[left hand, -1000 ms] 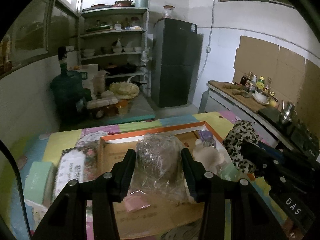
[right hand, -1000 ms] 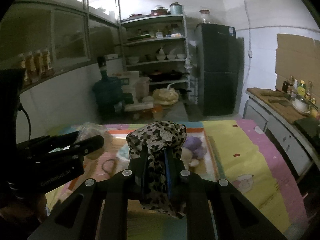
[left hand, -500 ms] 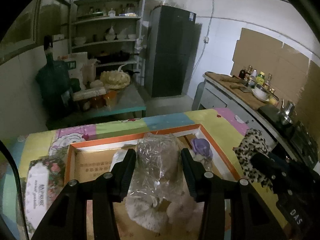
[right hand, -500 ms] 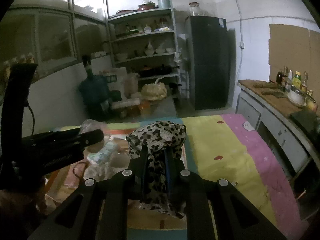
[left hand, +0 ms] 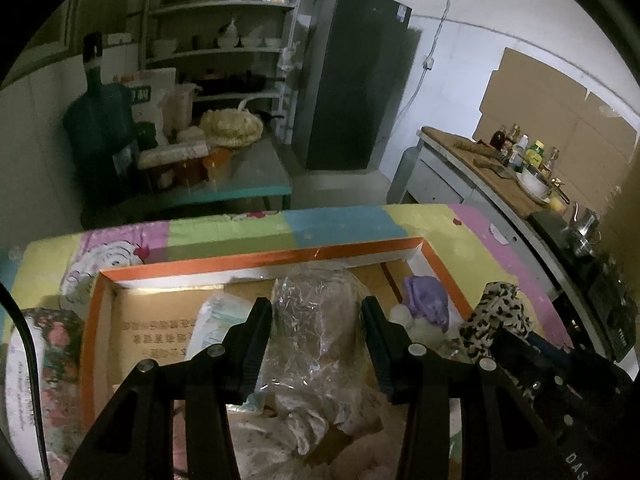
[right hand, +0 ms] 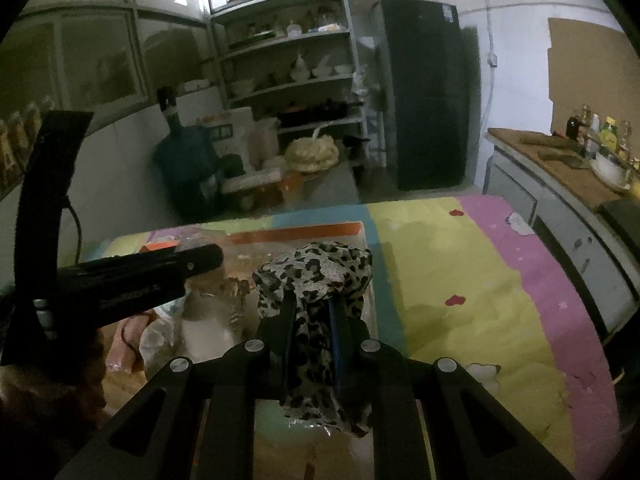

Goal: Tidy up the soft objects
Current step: 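Lower the plastic bag and leopard-print cloth into the box with both grippers, then open both grippers to release the plastic bag and leopard-print cloth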

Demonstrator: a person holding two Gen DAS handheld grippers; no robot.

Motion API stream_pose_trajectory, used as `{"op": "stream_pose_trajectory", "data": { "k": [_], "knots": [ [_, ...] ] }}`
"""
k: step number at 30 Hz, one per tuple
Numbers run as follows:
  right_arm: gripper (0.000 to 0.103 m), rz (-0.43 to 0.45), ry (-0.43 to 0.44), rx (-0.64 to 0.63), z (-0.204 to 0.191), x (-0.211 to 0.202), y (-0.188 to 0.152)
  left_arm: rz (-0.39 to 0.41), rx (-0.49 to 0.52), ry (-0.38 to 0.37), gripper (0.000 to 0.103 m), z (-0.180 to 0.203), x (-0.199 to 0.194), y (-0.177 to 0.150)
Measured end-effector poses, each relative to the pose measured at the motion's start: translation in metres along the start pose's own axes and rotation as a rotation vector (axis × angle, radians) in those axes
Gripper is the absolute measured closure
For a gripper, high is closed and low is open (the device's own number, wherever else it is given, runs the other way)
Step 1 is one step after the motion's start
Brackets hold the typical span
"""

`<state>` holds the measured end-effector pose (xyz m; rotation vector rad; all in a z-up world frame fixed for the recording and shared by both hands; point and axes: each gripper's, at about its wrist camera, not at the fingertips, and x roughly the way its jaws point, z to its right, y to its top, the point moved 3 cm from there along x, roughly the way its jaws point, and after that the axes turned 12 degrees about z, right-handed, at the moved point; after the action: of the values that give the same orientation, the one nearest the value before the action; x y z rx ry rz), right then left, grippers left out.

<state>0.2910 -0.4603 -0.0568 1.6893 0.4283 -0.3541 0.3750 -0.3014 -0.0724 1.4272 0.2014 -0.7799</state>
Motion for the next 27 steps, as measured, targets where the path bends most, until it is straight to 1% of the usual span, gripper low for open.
{"op": "stream_pose_trajectory", "data": {
  "k": [8,12,14,16,17,19,21,25,27],
  "knots": [
    [0.088,-0.042,0.024,0.000,-0.001,0.016,-0.007,-0.045,-0.020,-0.010,0.057,-0.003,0.015,-0.008],
    [0.088,-0.057,0.033,0.003,-0.001,0.021,-0.011,-0.047,-0.020,-0.010,0.056,-0.005,0.019,-0.009],
    [0.087,-0.060,0.040,0.007,-0.001,0.023,-0.012,-0.053,-0.029,-0.018,0.054,-0.006,0.022,-0.009],
    [0.083,-0.060,0.044,0.011,-0.001,0.024,-0.012,-0.055,-0.039,-0.023,0.053,-0.008,0.022,-0.010],
    [0.081,-0.059,0.044,0.011,-0.002,0.024,-0.012,-0.055,-0.039,-0.022,0.052,-0.008,0.022,-0.010],
    [0.072,-0.055,0.047,0.018,-0.001,0.024,-0.012,-0.058,-0.036,-0.019,0.049,-0.008,0.023,-0.010],
    [0.070,-0.053,0.048,0.023,0.000,0.025,-0.012,-0.058,-0.033,-0.011,0.042,-0.009,0.022,-0.010],
    [0.067,-0.045,0.048,0.024,-0.001,0.023,-0.012,-0.047,-0.039,-0.013,0.038,-0.010,0.018,-0.008],
    [0.066,-0.041,0.048,0.021,-0.002,0.022,-0.011,-0.042,-0.041,-0.012,0.032,-0.011,0.016,-0.007]
  ]
}}
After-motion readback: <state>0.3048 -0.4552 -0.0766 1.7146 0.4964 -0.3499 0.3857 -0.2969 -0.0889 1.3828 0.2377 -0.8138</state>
